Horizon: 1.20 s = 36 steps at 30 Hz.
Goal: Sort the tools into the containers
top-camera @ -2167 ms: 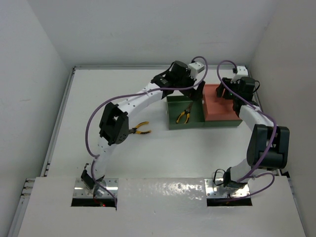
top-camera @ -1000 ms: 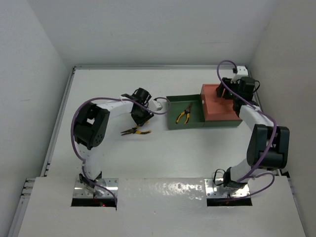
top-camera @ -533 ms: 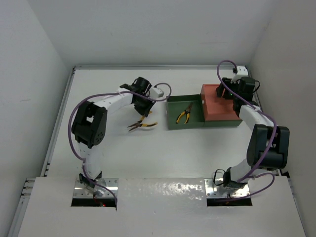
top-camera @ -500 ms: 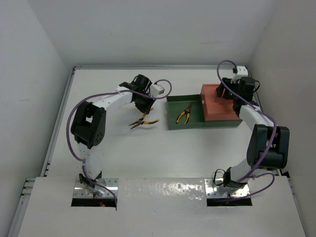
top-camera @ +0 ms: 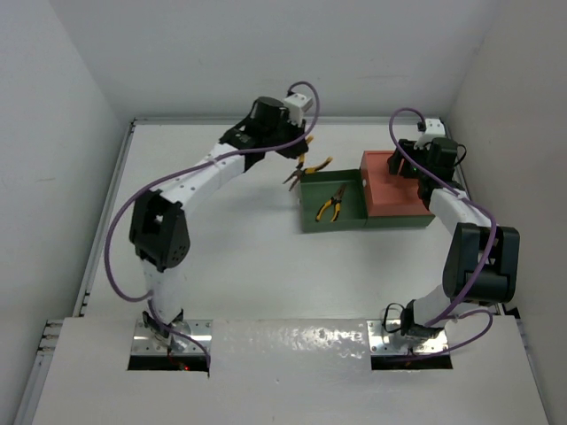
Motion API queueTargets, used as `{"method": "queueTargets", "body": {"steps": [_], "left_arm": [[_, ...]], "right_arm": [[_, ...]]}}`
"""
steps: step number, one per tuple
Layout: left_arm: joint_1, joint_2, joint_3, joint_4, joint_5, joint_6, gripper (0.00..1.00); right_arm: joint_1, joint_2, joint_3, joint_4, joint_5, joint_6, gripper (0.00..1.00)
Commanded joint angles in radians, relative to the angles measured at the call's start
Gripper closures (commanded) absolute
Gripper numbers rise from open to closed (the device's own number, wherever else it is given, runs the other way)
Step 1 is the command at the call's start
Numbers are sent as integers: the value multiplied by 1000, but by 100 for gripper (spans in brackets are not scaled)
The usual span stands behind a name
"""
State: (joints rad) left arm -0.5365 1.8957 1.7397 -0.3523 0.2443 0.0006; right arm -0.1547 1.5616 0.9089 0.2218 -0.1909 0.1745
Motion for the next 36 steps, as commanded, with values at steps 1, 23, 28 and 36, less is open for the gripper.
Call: {"method": "queueTargets", "body": {"steps": [1, 23, 28, 36], "left_arm": [[-94, 150, 137, 76, -11, -102, 100], [-184, 356, 356, 53, -76, -53, 15], [-184, 310, 417, 36, -74, -8, 20], [-114, 226, 339, -82, -16, 102, 100]], "right_arm": [[-5, 80, -77, -329, 24, 17, 37], [-5, 89, -76, -334, 30, 16, 37], [-5, 95, -76, -329, 30, 16, 37], [-5, 97, -74, -337, 28, 16, 37]]}}
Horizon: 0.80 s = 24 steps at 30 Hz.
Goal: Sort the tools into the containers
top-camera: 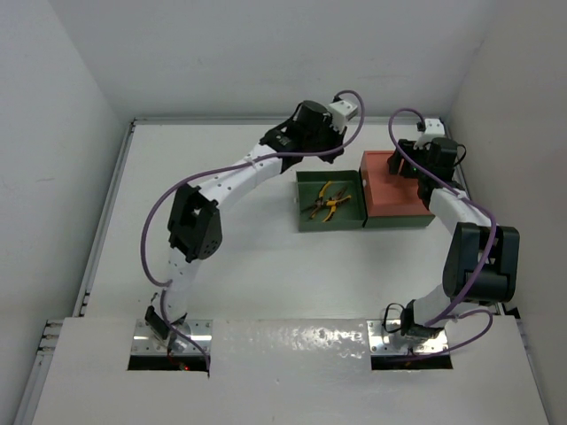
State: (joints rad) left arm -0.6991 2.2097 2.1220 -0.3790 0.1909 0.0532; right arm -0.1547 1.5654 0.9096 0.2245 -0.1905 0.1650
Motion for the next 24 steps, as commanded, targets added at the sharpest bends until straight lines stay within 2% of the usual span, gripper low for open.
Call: {"method": "queueTargets", "body": {"steps": [1, 3, 5, 7, 9, 10, 11, 13, 14, 15, 16, 20, 22, 24], "left_arm": [[100, -117, -128, -54, 45, 48, 100], [194, -148, -254, -38, 93, 19, 100], [240, -162, -325, -28, 134, 20, 100], [251, -177, -405, -17, 121, 80, 84], [250, -163, -436, -34, 169, 120, 70], [250, -156, -436, -46, 185, 134, 68], [247, -151, -439, -61, 211, 181, 65], [239, -148, -474, -49, 176, 258, 61], [234, -154, -496, -32, 156, 386, 58], [231, -171, -554, 13, 150, 451, 51], [231, -183, -591, 46, 156, 514, 49], [233, -263, -817, 202, 283, 891, 36], [231, -259, -833, 210, 320, 953, 34], [230, -216, -794, 222, 326, 939, 35]], "right_arm": [[-5, 88, -75, -340, 28, 25, 37], [-5, 88, -77, -336, 28, 27, 37], [-5, 91, -78, -329, 25, 27, 37], [-3, 96, -80, -324, 19, 31, 37], [-5, 99, -78, -324, 19, 31, 37], [-5, 99, -78, -327, 19, 30, 37], [-5, 99, -80, -330, 19, 30, 37], [-5, 96, -78, -332, 19, 27, 37], [-5, 96, -78, -332, 19, 25, 37], [-5, 96, -78, -332, 19, 25, 37], [-5, 97, -77, -332, 19, 25, 37], [-5, 108, -74, -332, 19, 24, 37], [-5, 111, -72, -335, 20, 22, 37], [-5, 111, -74, -332, 25, 19, 37]]}}
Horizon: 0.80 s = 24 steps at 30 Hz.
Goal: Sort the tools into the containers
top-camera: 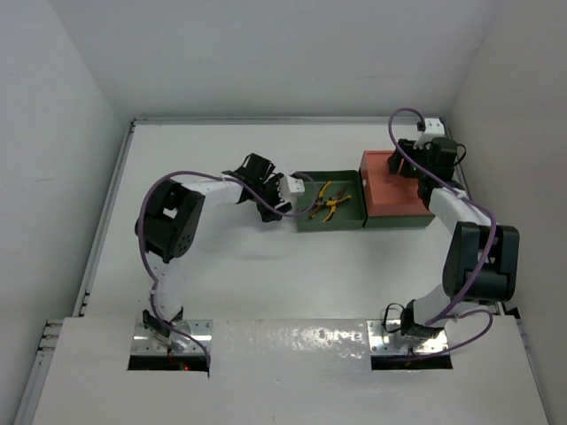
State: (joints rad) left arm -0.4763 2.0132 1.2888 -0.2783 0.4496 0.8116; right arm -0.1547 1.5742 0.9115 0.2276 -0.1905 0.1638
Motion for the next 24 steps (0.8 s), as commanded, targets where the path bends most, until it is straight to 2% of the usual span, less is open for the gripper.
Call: {"method": "queueTargets", "body": {"steps": [1, 7, 9, 10, 12, 13, 15, 16, 18, 19, 24], "left_arm": [[7, -2, 59, 126, 61, 166, 36], [10, 22, 138, 85, 136, 123, 41], [15, 4, 176, 85, 143, -50, 47], [18, -10, 173, 159, 111, -227, 49], [19, -48, 156, 217, 31, -392, 52], [18, -51, 173, 226, -65, -531, 53], [15, -39, 204, 215, -141, -642, 49], [8, -19, 225, 203, -191, -708, 42], [-2, 5, 242, 189, -230, -752, 35], [-5, 18, 250, 176, -235, -784, 28], [-33, 41, 254, 188, -229, -804, 27]], "right_arm": [[-5, 106, -76, -335, 25, 19, 37], [-5, 109, -65, -356, 40, 6, 37], [-5, 109, -60, -363, 45, 5, 37], [-5, 110, -60, -364, 45, 5, 37], [-5, 112, -60, -361, 45, 5, 37], [-3, 113, -59, -363, 43, 5, 37], [-5, 116, -57, -361, 42, 6, 37], [-5, 119, -57, -361, 39, 6, 37], [-5, 119, -59, -361, 39, 6, 37], [-3, 118, -59, -363, 37, 8, 37], [-5, 124, -59, -361, 39, 9, 37]]}}
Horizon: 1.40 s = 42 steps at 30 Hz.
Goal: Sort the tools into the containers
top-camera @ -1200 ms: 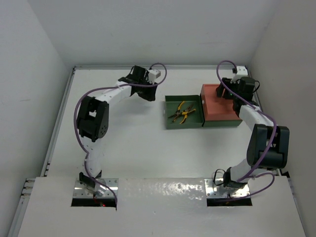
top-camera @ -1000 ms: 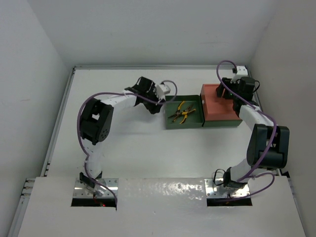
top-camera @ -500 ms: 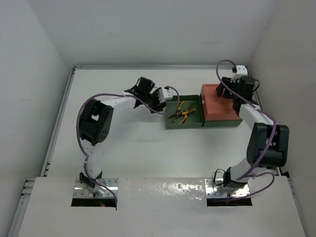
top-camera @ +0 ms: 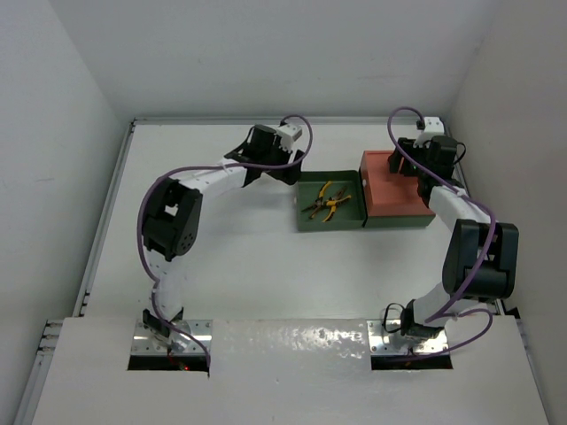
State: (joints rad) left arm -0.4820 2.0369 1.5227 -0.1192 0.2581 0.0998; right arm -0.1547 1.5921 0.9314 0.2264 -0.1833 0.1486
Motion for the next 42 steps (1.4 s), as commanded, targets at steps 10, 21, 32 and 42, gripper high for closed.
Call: {"method": "queueTargets", "body": {"steps": [10, 21, 32, 42], "left_arm": [[-52, -169, 20, -165, 149, 1059, 21], [-83, -49, 174, -119, -175, 3, 10], [-70, 83, 211, -97, -166, -147, 15], [-70, 108, 129, -99, -189, -224, 26]], "right_arm": [[-5, 112, -72, -372, 30, 20, 37], [-5, 128, -54, -389, 48, 19, 37], [-5, 157, -46, -401, 51, 23, 37], [-5, 147, -51, -406, 56, 20, 37]]}}
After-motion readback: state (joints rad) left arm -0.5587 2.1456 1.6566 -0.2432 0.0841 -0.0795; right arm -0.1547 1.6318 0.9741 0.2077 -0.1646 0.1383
